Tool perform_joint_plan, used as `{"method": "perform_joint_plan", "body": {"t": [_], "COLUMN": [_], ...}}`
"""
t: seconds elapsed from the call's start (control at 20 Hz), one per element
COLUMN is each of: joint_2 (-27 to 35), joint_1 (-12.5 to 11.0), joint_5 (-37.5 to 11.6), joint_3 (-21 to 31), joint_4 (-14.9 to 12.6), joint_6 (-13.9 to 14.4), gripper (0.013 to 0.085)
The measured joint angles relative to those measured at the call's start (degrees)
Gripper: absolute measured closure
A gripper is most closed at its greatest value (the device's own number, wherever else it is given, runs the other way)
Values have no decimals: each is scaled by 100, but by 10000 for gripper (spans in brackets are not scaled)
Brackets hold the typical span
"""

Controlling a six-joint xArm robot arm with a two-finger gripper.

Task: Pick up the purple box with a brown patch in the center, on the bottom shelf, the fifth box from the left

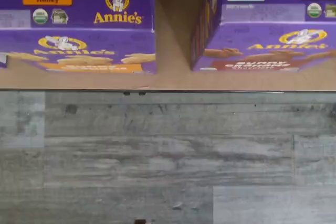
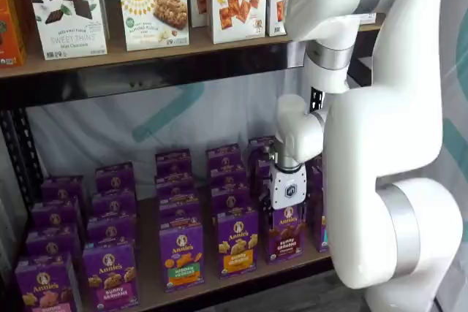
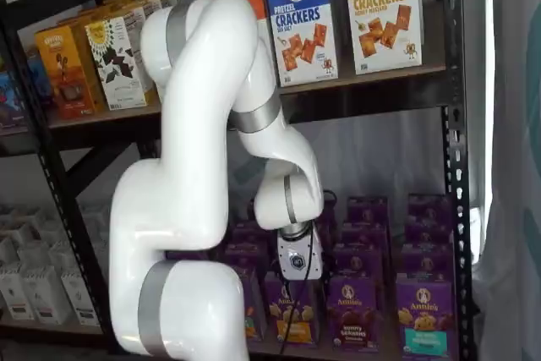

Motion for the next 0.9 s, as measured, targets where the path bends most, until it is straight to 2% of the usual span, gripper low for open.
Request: {"method": "perform_joint_plan", "body": {"t": [0.1, 0.25, 0.55, 0.9], "joint_2": [204, 464, 817, 1168], "joint_1": [7, 9, -94, -192], "joint_5": [-4, 1, 34, 104], "joint_3": [-212, -538, -1055, -1591], "joint_4": [45, 292, 119, 140], "joint_6": [-38, -276, -207, -327], "gripper": [130, 130, 130, 130]}}
